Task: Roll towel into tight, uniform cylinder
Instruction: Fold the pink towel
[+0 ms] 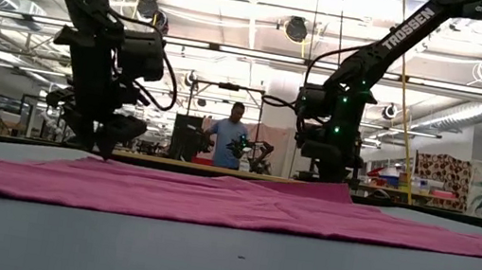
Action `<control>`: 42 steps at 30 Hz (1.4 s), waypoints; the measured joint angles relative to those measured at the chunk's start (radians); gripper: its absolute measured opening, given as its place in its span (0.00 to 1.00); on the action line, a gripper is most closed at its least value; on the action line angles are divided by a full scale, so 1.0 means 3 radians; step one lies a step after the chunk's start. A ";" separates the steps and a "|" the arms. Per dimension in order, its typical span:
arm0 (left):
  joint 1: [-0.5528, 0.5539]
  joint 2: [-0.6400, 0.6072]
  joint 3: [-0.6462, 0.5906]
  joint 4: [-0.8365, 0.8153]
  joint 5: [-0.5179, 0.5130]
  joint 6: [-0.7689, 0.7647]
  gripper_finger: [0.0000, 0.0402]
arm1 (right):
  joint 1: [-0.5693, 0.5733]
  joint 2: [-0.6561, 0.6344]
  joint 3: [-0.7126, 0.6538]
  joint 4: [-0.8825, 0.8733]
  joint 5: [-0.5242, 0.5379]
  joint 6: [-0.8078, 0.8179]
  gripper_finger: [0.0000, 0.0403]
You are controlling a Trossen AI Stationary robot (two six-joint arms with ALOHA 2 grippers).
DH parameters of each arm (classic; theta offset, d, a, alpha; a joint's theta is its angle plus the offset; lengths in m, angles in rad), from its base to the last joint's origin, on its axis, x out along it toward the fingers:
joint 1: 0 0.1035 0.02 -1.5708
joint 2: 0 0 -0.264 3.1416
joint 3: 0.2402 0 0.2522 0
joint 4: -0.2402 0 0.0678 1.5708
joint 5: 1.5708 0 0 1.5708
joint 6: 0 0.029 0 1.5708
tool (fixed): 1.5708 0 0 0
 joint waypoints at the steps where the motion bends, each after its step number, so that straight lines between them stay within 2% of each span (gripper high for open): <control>1: 0.0036 0.0000 -0.0012 -0.0005 0.0032 0.0000 0.50 | 0.0000 0.0000 0.0000 0.0001 0.0000 0.0000 0.00; 6: 0.0091 -0.0007 -0.0105 0.0152 0.0228 0.0078 0.44 | 0.0000 0.0000 0.0000 0.0003 0.0000 -0.0002 0.00; 14: 0.0073 -0.0010 -0.0140 0.0264 0.0294 0.0266 0.32 | 0.0001 0.0000 0.0000 0.0050 -0.0007 -0.0043 0.00; 26: 0.0058 -0.0008 -0.0140 0.0271 0.0349 0.0442 0.02 | 0.0001 0.0000 0.0000 0.0053 -0.0006 -0.0087 0.00; 32: 0.0059 -0.0004 -0.0131 0.0244 0.0274 0.0576 0.02 | 0.0000 -0.0037 -0.0002 0.0012 -0.0003 -0.0097 0.00; 42: 0.0048 -0.0017 0.0090 0.0231 0.0251 0.0871 0.00 | 0.0001 -0.0479 -0.0004 -0.0371 0.0045 -0.0050 0.00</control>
